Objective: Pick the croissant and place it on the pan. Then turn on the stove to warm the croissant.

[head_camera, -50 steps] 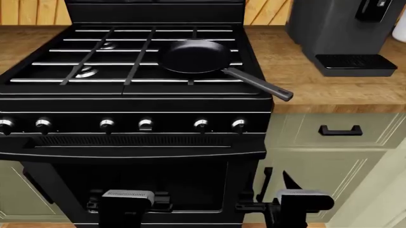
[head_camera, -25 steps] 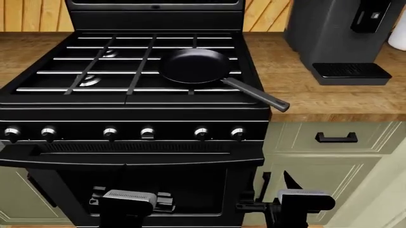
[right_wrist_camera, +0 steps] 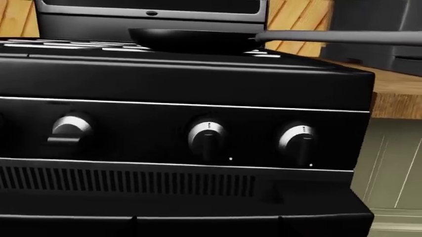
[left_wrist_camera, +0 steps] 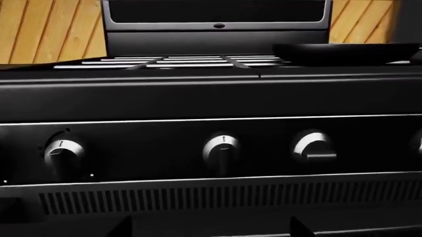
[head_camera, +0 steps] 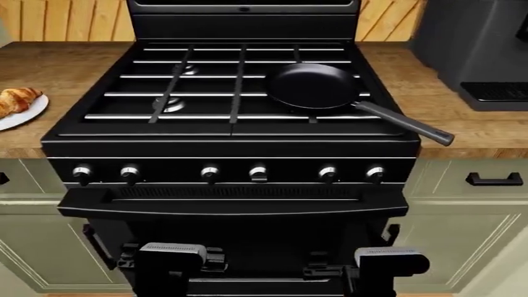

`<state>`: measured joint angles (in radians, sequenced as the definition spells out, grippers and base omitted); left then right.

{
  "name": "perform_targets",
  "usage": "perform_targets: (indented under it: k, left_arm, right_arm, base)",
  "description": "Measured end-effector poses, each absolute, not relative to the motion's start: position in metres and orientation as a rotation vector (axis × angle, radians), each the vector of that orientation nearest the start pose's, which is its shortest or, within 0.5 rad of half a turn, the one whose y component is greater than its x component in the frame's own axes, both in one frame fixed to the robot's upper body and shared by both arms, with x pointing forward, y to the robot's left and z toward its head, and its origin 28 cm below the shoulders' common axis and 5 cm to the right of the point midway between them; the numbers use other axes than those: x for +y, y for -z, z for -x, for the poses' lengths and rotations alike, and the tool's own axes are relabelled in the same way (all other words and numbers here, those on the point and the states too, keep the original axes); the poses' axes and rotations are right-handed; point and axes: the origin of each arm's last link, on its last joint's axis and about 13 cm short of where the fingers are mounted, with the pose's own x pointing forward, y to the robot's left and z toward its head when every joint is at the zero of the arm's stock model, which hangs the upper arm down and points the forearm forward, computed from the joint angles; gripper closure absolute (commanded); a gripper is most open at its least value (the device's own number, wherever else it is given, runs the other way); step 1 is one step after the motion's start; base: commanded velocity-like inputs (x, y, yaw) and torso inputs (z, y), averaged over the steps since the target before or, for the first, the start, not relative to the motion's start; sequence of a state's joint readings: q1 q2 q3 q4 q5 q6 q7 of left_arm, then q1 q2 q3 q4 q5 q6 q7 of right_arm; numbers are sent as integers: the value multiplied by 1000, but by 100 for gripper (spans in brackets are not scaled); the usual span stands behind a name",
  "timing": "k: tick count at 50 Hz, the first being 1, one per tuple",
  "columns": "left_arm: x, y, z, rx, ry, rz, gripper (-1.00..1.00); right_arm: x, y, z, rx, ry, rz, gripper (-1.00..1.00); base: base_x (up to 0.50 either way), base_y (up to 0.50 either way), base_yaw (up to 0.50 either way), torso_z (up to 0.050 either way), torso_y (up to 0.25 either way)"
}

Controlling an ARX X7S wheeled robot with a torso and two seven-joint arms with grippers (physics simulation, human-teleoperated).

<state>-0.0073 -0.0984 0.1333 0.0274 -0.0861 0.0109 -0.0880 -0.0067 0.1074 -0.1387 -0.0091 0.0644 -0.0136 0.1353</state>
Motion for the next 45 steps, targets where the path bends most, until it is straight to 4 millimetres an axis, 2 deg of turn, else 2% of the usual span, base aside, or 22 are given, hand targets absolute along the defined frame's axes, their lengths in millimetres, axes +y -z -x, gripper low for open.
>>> perform_targets:
  k: [27,45]
  left_arm:
    - [200,-17,-213,-10,54,-17,-100]
    - [201,-15,-212,-2,85,-33,-100]
  right_arm:
    - [-92,-12,-208,-8,10,122,-100]
    - [-92,-12,-206,-13,-29,120,-100]
  base:
    - [-98,500,0,0,0]
    - [100,500,0,0,0]
